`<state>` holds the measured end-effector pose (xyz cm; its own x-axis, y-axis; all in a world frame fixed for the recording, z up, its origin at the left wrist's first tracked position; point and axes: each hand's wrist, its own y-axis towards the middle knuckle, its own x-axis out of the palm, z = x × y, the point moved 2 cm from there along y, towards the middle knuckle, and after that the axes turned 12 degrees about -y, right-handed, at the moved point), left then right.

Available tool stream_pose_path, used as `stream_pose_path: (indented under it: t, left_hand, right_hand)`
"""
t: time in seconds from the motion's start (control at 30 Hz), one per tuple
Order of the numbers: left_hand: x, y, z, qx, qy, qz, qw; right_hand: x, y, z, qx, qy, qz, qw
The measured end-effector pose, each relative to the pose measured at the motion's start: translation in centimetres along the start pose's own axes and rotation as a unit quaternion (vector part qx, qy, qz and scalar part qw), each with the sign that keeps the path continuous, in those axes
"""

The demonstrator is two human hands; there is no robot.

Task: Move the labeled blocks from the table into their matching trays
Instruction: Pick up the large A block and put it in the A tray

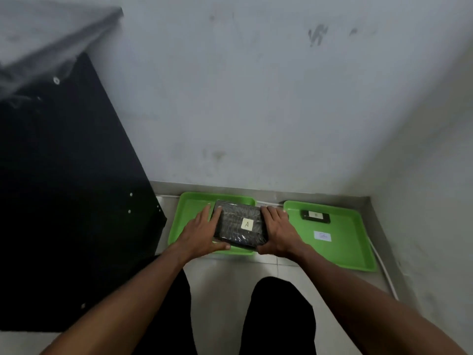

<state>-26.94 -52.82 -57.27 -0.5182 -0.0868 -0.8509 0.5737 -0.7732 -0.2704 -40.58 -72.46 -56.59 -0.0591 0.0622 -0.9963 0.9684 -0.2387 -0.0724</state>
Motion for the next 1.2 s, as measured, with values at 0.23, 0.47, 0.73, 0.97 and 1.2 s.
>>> stream_pose_path:
  t: [0.23, 0.47, 0.73, 0.97, 1.2]
  left_hand:
    - [2.4, 3.9, -2.0, 0.049, 0.089, -0.010, 0.995]
    - [3.9, 9.2, -2.8, 0.054, 0.142, -0.060, 0.987]
    - [4.1, 16.4, -6.6, 0.021, 0.129, -0.053, 0.990]
    - [3.4, 21.8, -11.6, -0.029, 0.145, -0.079, 0.986]
    - [5.2, 23.1, -14.4, -0.077, 0.054, -0.116, 0.989]
  right_hand:
    - [4.6, 2.4, -0.9, -0.023, 0.016, 0.004, 1.000]
    - [7.2, 5.8, 1.1, -0.059, 0.040, -0.009, 0.997]
    - [12.6, 9.6, 2.2, 0.047, 0.060, -0.010, 0.997]
    - [20.9, 7.4, 1.1, 0.089, 0.102, -0.159, 0.978]
    - [23.4, 6.5, 0.8, 0.088, 0.072, -0.171, 0.979]
